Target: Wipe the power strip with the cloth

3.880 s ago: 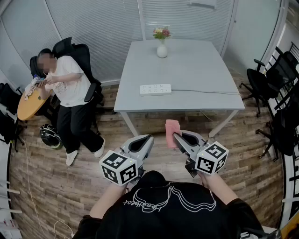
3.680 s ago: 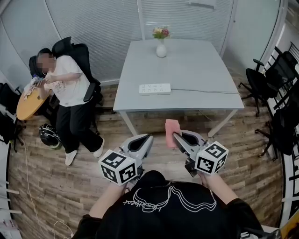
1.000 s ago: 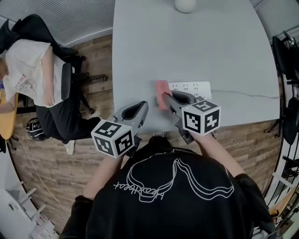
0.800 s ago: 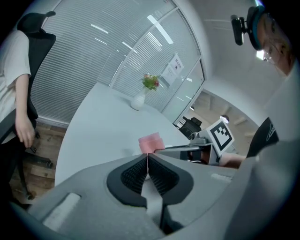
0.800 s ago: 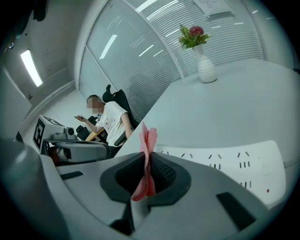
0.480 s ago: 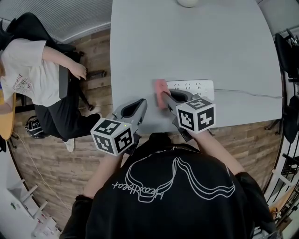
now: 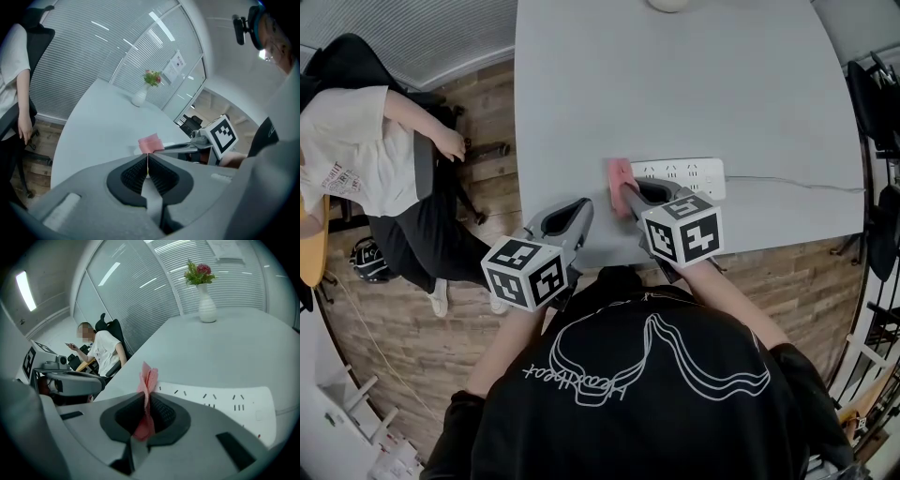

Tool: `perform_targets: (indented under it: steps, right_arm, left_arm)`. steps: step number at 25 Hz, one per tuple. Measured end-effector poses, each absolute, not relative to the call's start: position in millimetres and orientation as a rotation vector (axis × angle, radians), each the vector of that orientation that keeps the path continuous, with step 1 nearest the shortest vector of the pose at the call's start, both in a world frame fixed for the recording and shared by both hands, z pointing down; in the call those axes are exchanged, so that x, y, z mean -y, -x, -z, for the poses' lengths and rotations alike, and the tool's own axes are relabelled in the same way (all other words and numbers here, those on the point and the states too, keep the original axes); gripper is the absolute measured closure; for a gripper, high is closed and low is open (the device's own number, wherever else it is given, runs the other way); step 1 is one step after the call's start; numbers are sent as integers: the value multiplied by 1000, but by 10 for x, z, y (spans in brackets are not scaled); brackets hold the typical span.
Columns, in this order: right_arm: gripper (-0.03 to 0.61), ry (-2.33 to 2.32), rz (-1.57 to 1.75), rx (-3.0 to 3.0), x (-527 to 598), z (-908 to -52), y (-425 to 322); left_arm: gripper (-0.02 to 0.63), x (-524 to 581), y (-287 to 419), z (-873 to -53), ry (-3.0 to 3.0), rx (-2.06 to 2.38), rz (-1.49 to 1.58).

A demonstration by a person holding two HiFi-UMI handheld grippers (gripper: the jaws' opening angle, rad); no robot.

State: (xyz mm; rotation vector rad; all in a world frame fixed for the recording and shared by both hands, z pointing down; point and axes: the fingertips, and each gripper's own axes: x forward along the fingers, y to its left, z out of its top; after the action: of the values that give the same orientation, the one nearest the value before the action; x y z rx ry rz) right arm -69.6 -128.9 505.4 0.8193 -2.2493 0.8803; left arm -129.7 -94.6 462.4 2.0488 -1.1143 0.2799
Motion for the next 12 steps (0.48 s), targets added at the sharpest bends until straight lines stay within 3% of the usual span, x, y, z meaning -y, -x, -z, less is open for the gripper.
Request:
perform_targets:
  steps: [12]
  right_arm:
    - [541, -880, -883, 2228, 1315, -5064, 439]
  left_arm:
    - [598, 959, 1185, -4608, -2073, 1078, -314]
